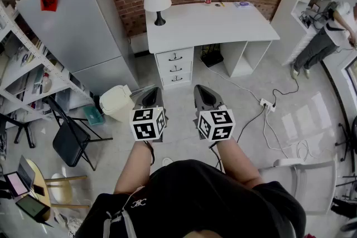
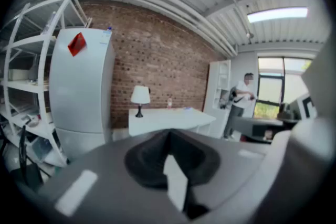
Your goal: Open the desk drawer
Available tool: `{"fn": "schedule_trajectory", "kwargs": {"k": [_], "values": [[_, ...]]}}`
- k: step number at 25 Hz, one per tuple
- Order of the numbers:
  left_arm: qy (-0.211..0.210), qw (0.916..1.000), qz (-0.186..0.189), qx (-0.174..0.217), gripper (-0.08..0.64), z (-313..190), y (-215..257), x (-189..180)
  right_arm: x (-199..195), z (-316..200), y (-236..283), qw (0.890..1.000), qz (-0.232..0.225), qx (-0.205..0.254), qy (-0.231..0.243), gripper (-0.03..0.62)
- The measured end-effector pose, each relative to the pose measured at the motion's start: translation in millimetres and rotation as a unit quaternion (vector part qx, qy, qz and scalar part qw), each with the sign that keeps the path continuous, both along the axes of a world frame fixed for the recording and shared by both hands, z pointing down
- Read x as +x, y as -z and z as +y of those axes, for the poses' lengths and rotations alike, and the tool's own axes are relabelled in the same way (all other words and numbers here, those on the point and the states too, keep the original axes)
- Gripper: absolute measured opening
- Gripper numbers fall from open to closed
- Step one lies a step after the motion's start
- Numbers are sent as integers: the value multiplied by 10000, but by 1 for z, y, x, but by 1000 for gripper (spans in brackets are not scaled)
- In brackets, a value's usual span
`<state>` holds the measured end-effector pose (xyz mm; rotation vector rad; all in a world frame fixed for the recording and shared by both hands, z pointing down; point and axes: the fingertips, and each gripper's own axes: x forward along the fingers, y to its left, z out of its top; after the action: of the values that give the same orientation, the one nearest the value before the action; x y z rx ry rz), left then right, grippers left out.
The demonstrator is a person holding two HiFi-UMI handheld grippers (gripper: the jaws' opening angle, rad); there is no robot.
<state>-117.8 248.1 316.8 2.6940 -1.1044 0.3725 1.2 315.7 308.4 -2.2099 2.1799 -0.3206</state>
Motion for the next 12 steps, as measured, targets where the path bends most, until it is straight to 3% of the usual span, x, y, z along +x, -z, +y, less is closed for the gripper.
{"fn": "schedule_trajectory", "kwargs": {"k": [12], "values": [[-51, 9998, 150, -71, -2, -17, -6, -21, -22, -22, -5, 9999, -77, -79, 42, -9]]}}
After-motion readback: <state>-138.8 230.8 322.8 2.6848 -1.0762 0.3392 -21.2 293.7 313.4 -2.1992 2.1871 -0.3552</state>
